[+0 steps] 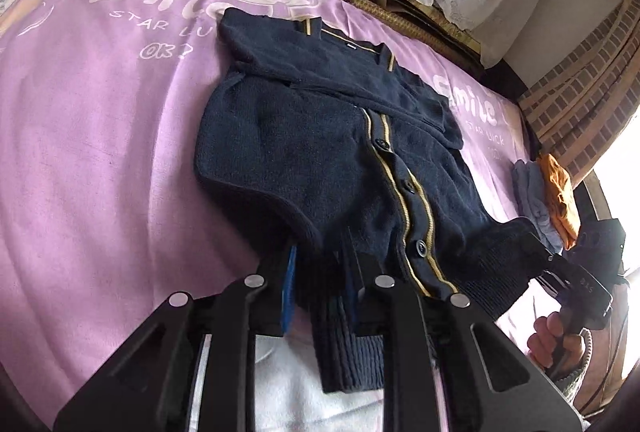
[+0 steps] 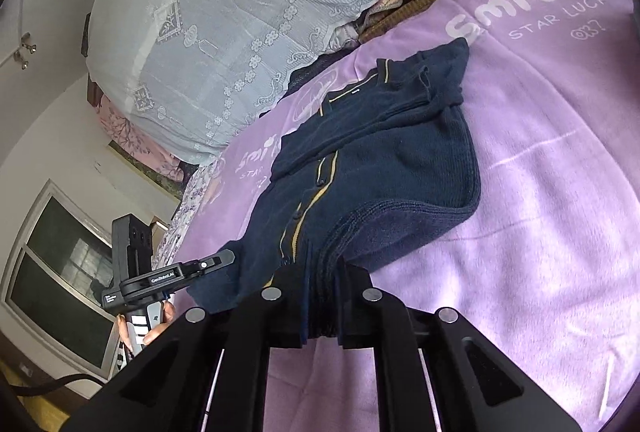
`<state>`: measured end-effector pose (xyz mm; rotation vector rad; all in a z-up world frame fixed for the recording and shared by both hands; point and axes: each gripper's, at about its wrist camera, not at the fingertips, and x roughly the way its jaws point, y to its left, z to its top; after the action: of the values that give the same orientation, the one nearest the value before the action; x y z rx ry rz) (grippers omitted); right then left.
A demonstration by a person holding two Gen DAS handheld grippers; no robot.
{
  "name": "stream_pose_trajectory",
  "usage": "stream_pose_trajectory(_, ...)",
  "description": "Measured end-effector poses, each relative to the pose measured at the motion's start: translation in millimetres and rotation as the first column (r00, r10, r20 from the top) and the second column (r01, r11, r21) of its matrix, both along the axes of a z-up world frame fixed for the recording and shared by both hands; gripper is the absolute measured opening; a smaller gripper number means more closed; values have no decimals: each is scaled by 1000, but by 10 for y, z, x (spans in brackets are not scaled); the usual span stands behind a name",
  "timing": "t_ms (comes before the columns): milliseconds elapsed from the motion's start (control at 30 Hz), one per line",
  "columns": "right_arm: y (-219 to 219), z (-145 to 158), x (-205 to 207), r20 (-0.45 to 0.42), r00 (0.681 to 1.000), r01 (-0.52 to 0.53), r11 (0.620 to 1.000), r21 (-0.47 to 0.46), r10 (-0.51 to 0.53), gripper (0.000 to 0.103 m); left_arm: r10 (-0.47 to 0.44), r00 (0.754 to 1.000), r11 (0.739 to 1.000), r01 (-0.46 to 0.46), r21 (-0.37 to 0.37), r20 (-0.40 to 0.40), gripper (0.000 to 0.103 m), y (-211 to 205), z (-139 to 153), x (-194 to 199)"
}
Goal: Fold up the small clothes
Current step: 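Lift the held hem with both tools and fold it toward the collar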
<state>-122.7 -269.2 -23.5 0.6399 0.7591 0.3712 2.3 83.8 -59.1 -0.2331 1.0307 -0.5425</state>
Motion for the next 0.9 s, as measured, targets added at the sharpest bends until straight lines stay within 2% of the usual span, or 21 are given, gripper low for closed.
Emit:
stream_pose_trajectory(33,-5,18,35,3,1000,3,1000,2,-3,10,18,1000,1000,-18,0,-8,11,15,-7,38)
stream_pose_trajectory(67,-10,33,68,6,1000,6,1000,6,-6,10,25,1000,1000,-25,-6,-9,9,26,3,63)
stream_pose_trajectory(200,-51,82,200,19,1000,21,999,27,-21,10,56,998,998,-54,-45,37,8,77,144,92)
stream_pose_trajectory(533,-178,214,514,50,997,51,995,85,-55,10,99,990,988,-86,-131,98,7,30,471,302)
stream_pose_trajectory(900,-236,347,1011,76,995,54,994,93,-61,10,124,983,984,-104,-147,136,7,-145,630,711)
